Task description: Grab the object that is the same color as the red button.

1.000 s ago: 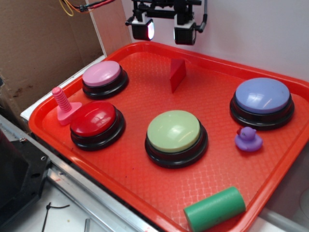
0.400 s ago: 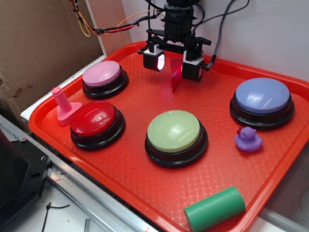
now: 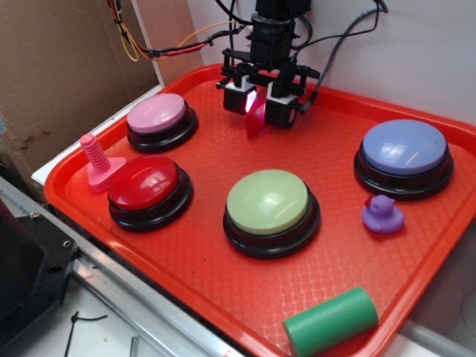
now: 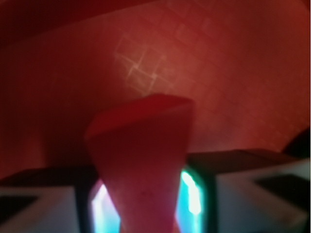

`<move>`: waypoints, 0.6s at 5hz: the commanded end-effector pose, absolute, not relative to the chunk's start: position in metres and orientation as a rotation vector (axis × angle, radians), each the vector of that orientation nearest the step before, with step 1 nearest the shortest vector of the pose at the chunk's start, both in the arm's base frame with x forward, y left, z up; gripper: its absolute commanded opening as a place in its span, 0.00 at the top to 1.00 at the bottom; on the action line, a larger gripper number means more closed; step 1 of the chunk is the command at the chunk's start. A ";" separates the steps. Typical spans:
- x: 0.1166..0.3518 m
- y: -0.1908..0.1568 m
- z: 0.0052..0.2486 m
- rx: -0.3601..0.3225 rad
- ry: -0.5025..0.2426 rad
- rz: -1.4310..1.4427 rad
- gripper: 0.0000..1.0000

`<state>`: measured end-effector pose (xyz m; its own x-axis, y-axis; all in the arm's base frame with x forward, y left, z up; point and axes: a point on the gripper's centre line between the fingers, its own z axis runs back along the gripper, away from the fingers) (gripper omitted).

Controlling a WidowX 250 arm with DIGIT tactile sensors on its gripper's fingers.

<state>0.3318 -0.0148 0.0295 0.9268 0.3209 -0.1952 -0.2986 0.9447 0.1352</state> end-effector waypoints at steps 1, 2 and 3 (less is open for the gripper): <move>0.317 -0.023 0.161 -0.020 -0.056 0.088 1.00; 0.293 -0.026 0.209 0.026 -0.129 0.140 1.00; 0.282 -0.023 0.259 0.040 -0.138 0.176 1.00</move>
